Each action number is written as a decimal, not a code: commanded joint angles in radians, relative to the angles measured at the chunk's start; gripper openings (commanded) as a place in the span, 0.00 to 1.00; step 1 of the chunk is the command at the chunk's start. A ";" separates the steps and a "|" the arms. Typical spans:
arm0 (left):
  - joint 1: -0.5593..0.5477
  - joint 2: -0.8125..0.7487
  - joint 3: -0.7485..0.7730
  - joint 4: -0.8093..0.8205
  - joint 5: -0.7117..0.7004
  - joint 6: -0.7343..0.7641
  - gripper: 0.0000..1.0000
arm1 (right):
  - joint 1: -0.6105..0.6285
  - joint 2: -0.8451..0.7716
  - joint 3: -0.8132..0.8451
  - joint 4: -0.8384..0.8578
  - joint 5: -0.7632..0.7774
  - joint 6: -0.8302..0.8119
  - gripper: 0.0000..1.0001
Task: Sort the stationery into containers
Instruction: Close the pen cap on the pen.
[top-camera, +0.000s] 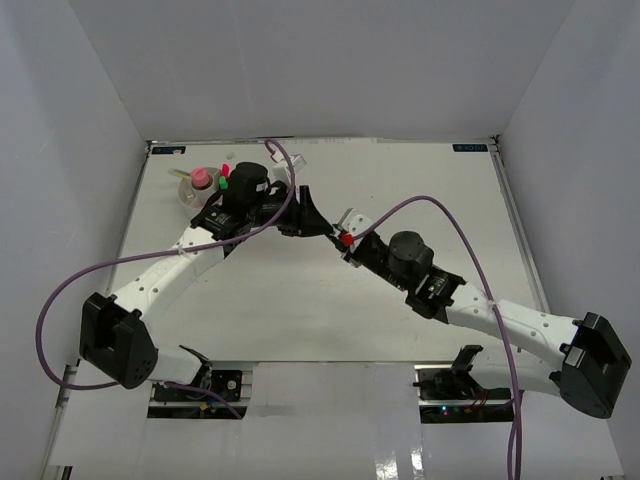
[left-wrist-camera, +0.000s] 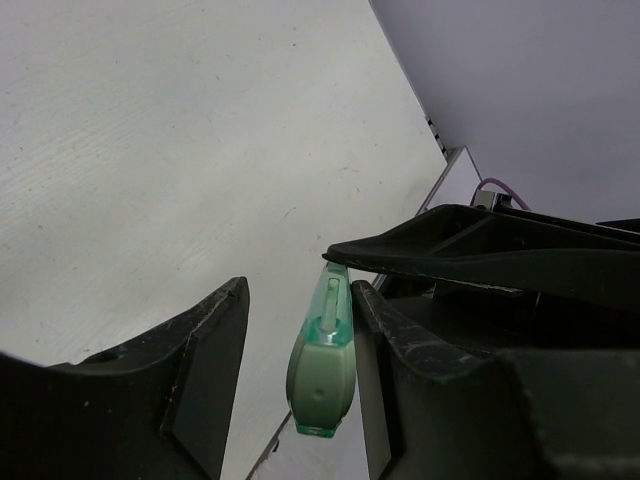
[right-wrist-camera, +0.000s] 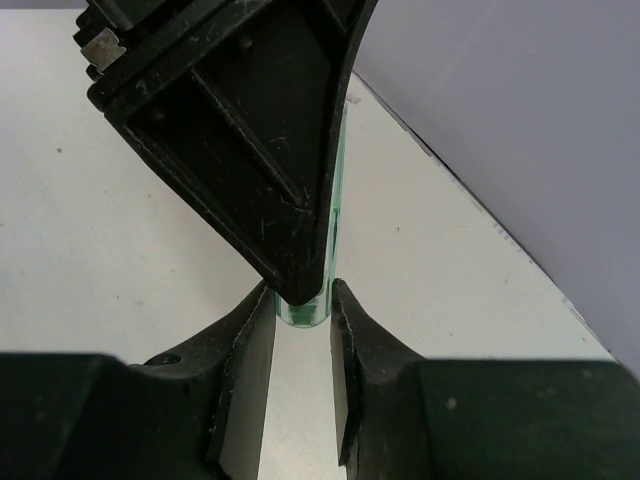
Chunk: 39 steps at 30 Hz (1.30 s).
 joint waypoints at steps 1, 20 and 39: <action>0.004 -0.036 0.012 -0.056 -0.013 -0.006 0.55 | -0.001 -0.046 0.008 0.222 0.001 0.017 0.19; 0.013 -0.177 -0.109 0.184 -0.161 -0.138 0.56 | -0.004 -0.003 -0.028 0.222 -0.007 0.049 0.19; 0.012 -0.197 -0.163 0.283 -0.163 -0.190 0.27 | -0.006 0.020 -0.044 0.224 -0.008 0.070 0.20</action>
